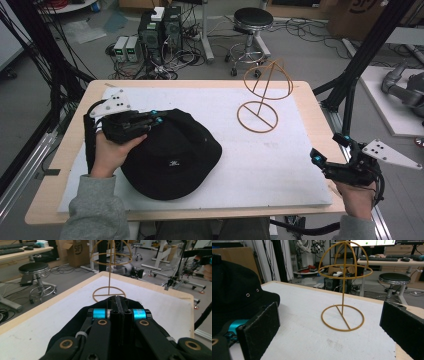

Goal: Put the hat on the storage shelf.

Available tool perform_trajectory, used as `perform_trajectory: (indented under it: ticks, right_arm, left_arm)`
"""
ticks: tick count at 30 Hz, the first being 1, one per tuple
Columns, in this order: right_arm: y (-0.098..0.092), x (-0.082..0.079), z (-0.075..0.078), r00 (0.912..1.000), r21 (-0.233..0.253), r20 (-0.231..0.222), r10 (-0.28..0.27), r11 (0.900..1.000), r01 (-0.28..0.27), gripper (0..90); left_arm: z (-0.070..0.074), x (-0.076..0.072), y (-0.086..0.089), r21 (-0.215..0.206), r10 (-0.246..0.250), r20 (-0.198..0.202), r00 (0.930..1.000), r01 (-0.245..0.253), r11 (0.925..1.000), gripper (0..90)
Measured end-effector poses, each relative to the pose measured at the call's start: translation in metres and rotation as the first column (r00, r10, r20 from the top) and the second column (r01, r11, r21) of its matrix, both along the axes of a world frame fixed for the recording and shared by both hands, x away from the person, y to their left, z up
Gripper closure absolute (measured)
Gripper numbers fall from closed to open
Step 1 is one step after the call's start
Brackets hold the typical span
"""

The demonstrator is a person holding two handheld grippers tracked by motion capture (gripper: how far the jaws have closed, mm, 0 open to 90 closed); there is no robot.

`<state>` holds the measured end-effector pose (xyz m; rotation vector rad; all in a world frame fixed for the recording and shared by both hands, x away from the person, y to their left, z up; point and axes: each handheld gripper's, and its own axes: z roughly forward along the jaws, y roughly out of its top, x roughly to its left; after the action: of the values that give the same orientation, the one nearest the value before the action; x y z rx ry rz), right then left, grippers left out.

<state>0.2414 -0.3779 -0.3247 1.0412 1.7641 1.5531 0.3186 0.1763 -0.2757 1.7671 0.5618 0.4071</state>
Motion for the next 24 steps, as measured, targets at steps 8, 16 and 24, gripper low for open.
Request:
perform_trajectory:
  ticks: [8,16,24]
  right_arm:
    - [-0.005,0.004,-0.003,1.0,0.005,-0.001,-0.004,1.0,0.004,2.4]
    - [-0.007,0.008,-0.004,1.0,0.029,-0.001,0.0,1.0,0.0,2.4]
    - [-0.012,0.02,-0.01,0.9999,0.045,-0.012,0.002,0.999,-0.001,2.3]
  left_arm:
    - [0.029,0.007,-0.019,0.009,-0.042,0.018,0.9989,0.042,0.9991,89.4]
    - [0.055,0.017,-0.032,-0.025,-0.062,0.027,0.9977,0.063,0.9977,89.5]
    - [0.078,0.031,-0.045,-0.004,-0.061,0.042,0.9973,0.061,0.9981,89.4]
